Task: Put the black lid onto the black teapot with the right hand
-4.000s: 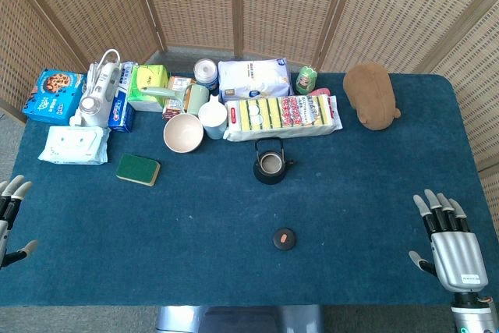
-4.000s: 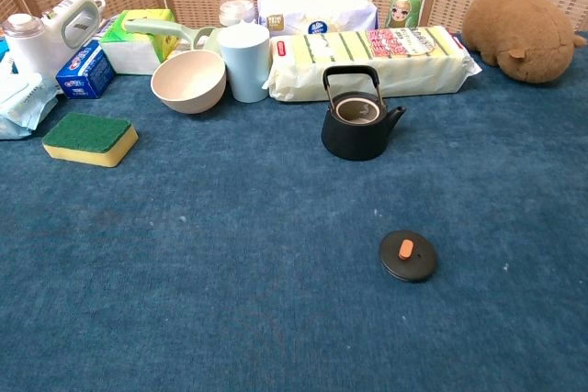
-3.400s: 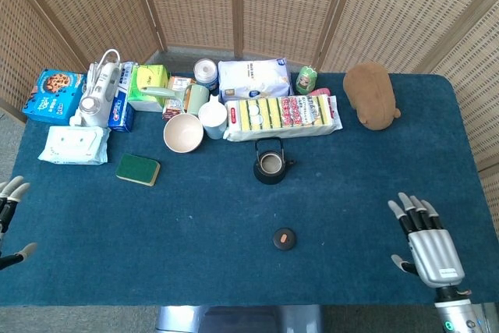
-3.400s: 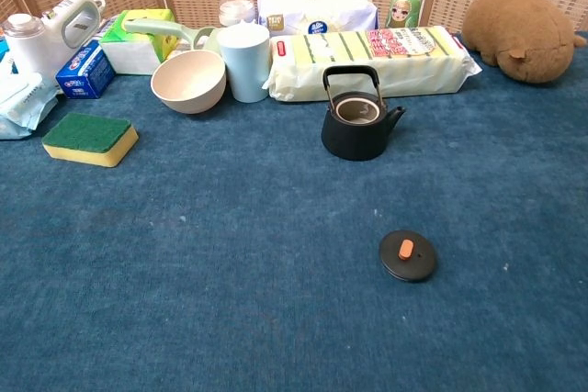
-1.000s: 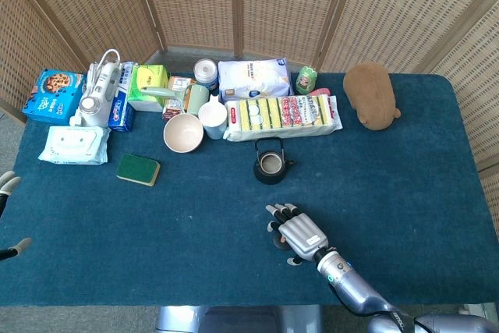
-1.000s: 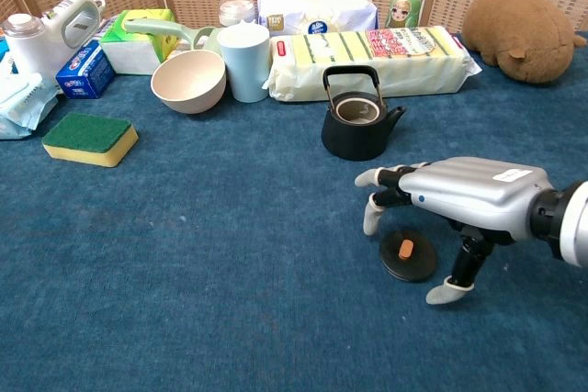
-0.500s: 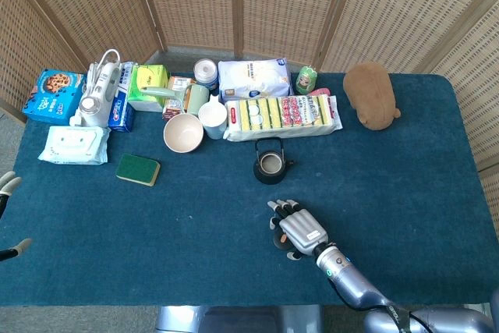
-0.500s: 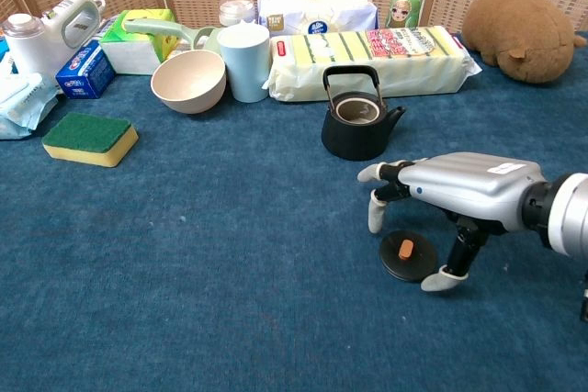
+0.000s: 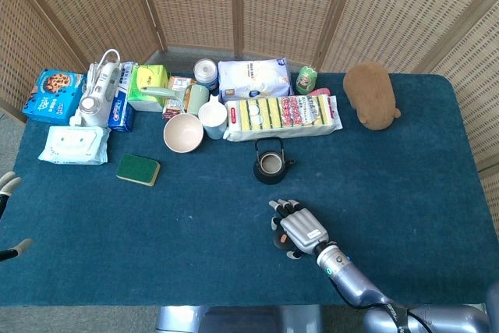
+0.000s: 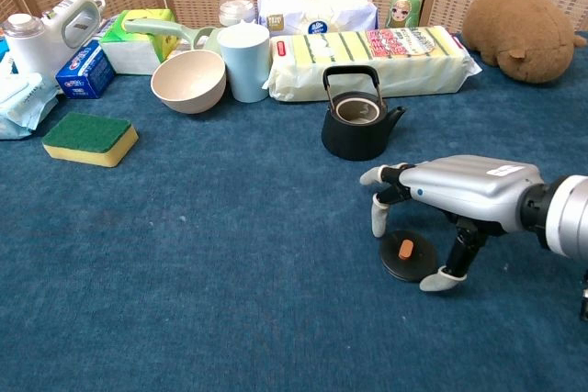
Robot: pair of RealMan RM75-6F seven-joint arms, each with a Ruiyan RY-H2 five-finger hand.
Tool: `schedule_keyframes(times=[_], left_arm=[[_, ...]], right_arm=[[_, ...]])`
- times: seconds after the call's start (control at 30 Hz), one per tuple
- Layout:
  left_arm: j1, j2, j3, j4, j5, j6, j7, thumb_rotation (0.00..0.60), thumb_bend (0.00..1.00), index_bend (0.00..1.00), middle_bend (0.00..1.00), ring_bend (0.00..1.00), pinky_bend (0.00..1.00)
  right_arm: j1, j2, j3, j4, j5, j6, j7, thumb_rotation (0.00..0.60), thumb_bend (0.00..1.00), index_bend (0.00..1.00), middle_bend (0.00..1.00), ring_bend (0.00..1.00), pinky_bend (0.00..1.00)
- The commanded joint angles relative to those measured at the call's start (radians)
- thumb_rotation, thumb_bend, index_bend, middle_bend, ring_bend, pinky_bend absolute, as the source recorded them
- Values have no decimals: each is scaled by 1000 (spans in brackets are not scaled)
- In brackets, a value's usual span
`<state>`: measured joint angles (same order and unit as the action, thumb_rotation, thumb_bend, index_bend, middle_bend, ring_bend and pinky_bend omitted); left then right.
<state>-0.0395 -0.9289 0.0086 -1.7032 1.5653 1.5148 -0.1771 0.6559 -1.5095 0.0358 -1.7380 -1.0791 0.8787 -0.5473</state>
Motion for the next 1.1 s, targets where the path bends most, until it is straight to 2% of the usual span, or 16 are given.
schedule_keyframes(times=[0.03, 0.4, 0.67, 0.83, 1.1], left_arm=[[0, 0, 0, 1, 0, 0, -1, 600, 142, 0, 0, 0, 48], [-1, 2, 0, 1, -1, -3, -7, 600, 141, 0, 0, 0, 48], [-2, 3, -1, 1, -5, -6, -11, 600, 142, 0, 0, 0, 48], [-2, 5, 0, 0, -5, -7, -14, 600, 142, 0, 0, 0, 48], [-4, 7, 2, 1, -9, -17, -19, 600, 141, 0, 0, 0, 48]], right_arm=[[2, -3, -4, 4, -3, 3, 8, 600, 231, 348, 54, 42, 93], [8, -15, -15, 29, -9, 14, 32, 600, 268, 394, 70, 55, 129], [19, 10, -5, -31, -20, 36, 23, 600, 283, 403, 76, 56, 134], [36, 31, 16, -86, 6, 57, -14, 600, 285, 404, 76, 57, 138], [123, 65, 116, -155, 169, 77, -101, 600, 293, 412, 80, 60, 165]])
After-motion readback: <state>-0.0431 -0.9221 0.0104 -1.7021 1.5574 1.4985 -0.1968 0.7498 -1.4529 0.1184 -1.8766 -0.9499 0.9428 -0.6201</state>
